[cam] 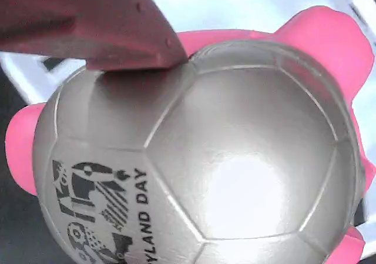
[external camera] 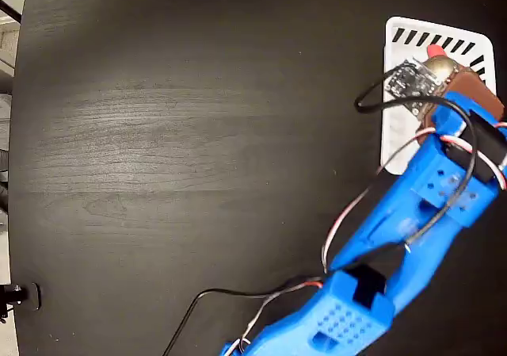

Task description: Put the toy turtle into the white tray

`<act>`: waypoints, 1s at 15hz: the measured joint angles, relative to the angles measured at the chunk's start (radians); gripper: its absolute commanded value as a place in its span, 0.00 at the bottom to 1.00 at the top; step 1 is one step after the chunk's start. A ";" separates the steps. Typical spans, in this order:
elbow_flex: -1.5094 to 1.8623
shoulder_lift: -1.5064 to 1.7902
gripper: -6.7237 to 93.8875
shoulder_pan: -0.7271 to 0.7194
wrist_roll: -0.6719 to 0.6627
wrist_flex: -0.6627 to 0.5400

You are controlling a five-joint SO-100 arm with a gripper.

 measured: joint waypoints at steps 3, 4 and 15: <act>-0.025 -0.106 0.06 0.023 -0.009 0.003; -0.025 -0.127 0.06 0.021 -0.012 0.003; -0.025 -0.172 0.54 0.043 -0.014 -0.002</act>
